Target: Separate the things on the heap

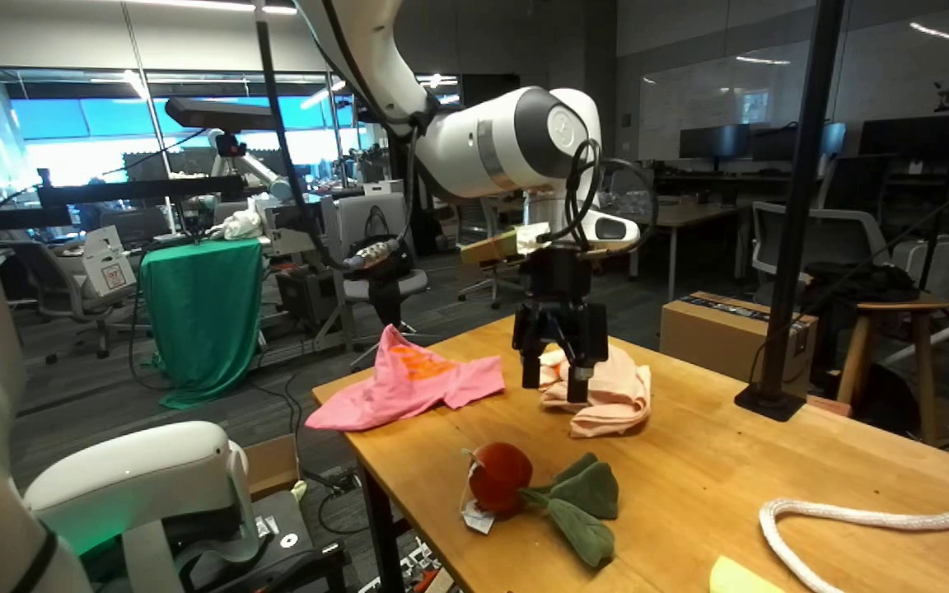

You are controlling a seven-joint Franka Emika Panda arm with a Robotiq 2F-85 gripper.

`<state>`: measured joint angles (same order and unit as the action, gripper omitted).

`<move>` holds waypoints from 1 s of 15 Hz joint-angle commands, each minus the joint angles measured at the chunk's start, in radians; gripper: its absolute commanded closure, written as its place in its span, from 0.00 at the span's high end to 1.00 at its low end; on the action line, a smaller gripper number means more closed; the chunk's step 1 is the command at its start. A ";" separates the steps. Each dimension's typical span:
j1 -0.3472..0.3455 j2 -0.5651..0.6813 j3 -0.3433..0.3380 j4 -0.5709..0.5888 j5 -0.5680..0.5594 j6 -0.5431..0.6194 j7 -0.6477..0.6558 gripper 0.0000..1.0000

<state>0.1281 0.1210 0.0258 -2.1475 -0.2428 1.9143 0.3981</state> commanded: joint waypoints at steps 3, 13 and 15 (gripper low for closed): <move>-0.051 -0.240 0.004 -0.125 0.037 -0.042 -0.165 1.00; -0.097 -0.561 -0.037 -0.357 0.151 0.209 -0.335 1.00; -0.102 -0.602 -0.046 -0.398 0.158 0.291 -0.354 1.00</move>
<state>0.0398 -0.3830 -0.0065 -2.4561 -0.1173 2.0855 0.0960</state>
